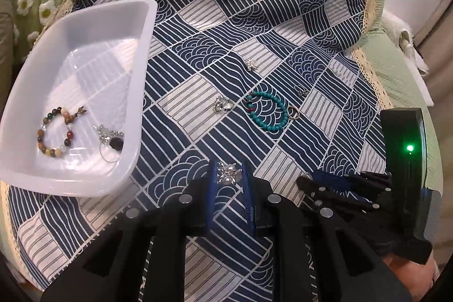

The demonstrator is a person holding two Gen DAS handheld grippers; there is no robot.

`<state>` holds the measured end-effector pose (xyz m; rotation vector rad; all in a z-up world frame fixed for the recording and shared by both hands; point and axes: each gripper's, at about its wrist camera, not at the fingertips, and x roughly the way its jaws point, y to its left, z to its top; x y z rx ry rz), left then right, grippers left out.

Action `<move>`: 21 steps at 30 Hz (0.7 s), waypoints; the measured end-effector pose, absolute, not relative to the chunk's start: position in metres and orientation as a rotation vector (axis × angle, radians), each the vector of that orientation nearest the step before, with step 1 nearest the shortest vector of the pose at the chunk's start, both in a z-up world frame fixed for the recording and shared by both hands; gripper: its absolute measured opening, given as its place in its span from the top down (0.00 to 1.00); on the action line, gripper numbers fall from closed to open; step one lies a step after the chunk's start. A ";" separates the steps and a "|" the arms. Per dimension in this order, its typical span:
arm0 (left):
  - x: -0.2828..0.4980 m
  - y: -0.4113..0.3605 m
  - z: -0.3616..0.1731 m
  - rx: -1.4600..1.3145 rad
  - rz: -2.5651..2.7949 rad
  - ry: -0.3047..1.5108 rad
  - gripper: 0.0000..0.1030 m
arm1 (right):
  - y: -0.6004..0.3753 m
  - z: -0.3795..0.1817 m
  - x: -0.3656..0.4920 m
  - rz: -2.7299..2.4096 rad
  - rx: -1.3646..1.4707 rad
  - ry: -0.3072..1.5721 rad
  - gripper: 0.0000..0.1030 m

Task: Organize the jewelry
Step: 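Grasp the silver charm with the left tool while the right tool grasps a silver ring, then lower both held items into the clear tray and open both tools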

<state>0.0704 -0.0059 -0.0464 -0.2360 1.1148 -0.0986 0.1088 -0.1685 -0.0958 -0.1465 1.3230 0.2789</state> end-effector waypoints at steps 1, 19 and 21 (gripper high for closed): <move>0.070 -0.006 -0.047 -0.238 -0.099 1.117 0.84 | -0.170 -0.096 0.110 0.281 -0.139 1.324 0.77; 0.051 0.096 0.054 -0.138 -0.008 0.958 0.84 | -0.049 0.031 0.100 0.624 -0.141 1.051 0.78; 0.059 0.122 0.050 -0.145 0.037 0.978 0.84 | -0.022 0.029 0.102 0.632 -0.137 1.035 0.78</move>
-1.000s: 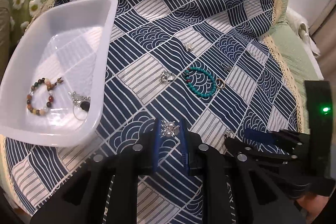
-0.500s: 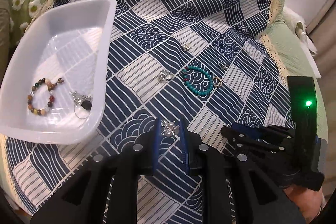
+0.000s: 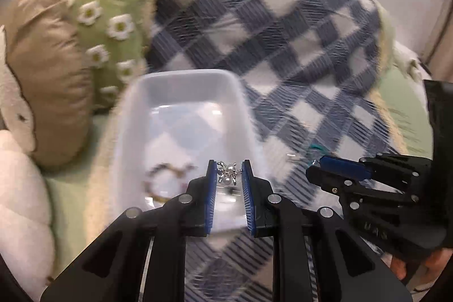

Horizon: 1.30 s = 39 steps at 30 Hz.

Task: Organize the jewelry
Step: 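Lower both held items into the clear tray and open both tools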

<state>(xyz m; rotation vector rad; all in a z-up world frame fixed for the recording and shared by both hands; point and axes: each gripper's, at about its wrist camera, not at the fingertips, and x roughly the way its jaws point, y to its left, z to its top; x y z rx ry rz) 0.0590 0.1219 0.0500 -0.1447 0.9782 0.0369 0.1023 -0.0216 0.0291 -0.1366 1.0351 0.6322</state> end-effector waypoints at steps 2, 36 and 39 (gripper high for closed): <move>0.067 0.145 0.037 -0.174 0.077 1.009 0.84 | 0.006 0.017 0.108 0.644 -0.133 1.062 0.78; 0.088 0.200 -0.051 -0.219 0.172 1.195 0.82 | 0.067 -0.064 0.110 0.624 -0.300 1.159 0.72; 0.084 0.203 -0.046 -0.224 0.169 1.184 0.82 | 0.065 -0.061 0.109 0.621 -0.290 1.156 0.68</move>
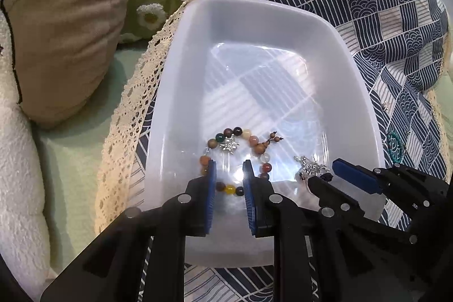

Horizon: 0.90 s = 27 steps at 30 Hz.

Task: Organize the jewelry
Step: 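Lower both held items into the clear tray and open both tools, then move the left tool to the gold ring and grasp it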

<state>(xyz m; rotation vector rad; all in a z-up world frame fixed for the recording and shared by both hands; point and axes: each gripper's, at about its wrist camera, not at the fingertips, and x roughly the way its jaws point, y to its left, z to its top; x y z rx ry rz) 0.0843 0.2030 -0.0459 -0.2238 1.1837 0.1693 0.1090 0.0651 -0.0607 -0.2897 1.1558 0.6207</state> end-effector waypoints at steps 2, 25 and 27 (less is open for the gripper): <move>0.081 0.204 -0.040 -0.223 0.176 1.169 0.81 | 0.062 -0.055 0.110 0.629 -0.267 1.163 0.68; 0.021 0.064 0.005 -0.218 -0.012 0.957 0.18 | -0.183 -0.003 0.108 0.215 -0.135 1.048 0.24; 0.020 0.041 -0.009 -0.206 -0.047 0.991 0.18 | -0.197 -0.004 0.112 0.187 -0.119 1.047 0.24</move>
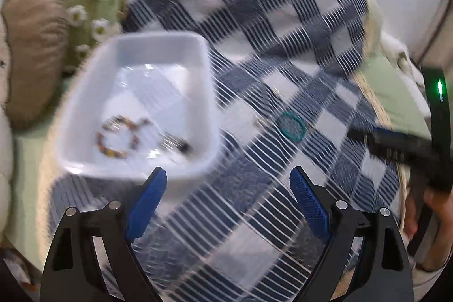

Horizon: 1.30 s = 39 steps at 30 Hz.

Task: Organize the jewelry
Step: 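Move the left tool to the gold ring and grasp it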

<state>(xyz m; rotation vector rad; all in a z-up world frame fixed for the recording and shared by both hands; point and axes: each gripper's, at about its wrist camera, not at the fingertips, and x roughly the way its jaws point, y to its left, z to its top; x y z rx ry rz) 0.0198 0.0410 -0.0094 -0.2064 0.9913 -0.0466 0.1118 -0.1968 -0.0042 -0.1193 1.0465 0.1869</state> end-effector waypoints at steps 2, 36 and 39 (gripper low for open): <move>0.018 0.020 -0.024 -0.187 -0.062 1.018 0.18 | -0.210 -0.006 0.117 0.179 -0.094 1.052 0.24; 0.037 -0.082 -0.079 -0.046 -0.203 1.200 0.82 | -0.230 -0.026 0.133 0.203 0.020 1.142 0.24; 0.039 -0.068 -0.059 -0.064 -0.180 1.139 0.82 | -0.219 -0.032 0.147 0.235 0.035 1.159 0.24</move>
